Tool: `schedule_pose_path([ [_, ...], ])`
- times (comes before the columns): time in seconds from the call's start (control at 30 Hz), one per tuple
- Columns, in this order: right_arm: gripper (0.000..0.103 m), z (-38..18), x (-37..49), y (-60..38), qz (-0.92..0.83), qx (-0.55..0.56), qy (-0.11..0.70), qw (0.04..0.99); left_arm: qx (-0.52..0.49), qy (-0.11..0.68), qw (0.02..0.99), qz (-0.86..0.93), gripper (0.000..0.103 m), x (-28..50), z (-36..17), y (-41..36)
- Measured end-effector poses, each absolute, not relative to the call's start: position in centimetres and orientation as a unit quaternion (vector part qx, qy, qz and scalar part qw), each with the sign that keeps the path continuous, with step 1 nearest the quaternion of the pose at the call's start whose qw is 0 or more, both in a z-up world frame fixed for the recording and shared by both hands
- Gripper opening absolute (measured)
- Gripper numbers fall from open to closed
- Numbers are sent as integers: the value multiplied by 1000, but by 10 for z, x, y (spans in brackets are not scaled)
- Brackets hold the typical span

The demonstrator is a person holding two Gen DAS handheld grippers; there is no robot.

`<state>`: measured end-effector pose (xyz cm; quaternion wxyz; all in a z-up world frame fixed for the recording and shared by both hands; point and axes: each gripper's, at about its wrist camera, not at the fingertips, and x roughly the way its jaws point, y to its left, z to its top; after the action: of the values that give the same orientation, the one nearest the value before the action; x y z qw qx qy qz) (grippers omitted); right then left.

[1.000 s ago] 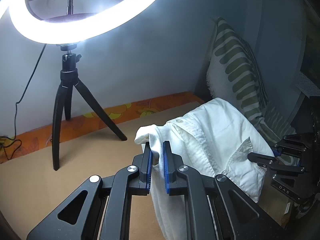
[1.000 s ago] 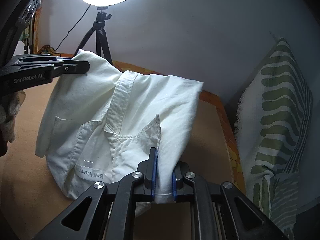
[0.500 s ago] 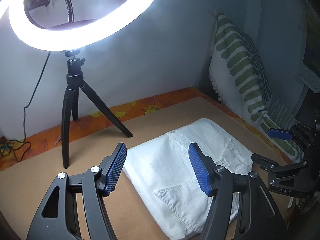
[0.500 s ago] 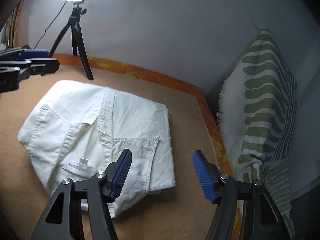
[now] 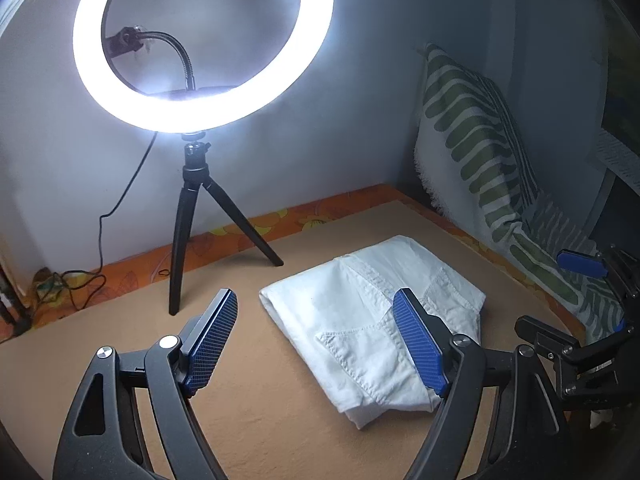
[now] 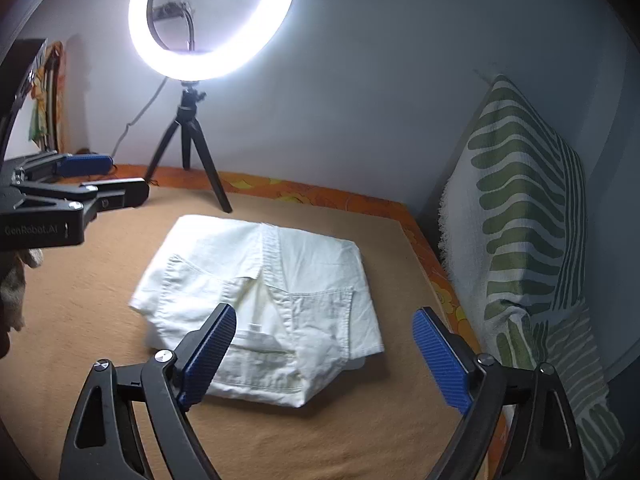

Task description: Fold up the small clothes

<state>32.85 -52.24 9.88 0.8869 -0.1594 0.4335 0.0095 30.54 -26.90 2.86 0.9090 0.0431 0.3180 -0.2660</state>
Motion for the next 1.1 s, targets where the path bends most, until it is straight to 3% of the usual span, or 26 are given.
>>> schedule_pose_path([
  [0.3,103,124,286,-499,18,-136,411,901,35,306,914,-266,81,259,46,-244],
  [0.67,103,123,250,-483,12,-104,403,909,48,294,918,-260,82,207,50,-214],
  [0.73,103,120,244,-481,10,-97,403,910,50,291,920,-257,84,198,48,-208],
  [0.9,103,113,237,-476,11,-96,402,911,48,298,923,-239,102,183,38,-197],
  [1.1,103,114,235,-474,13,-91,390,916,55,311,924,-217,102,177,29,-195],
])
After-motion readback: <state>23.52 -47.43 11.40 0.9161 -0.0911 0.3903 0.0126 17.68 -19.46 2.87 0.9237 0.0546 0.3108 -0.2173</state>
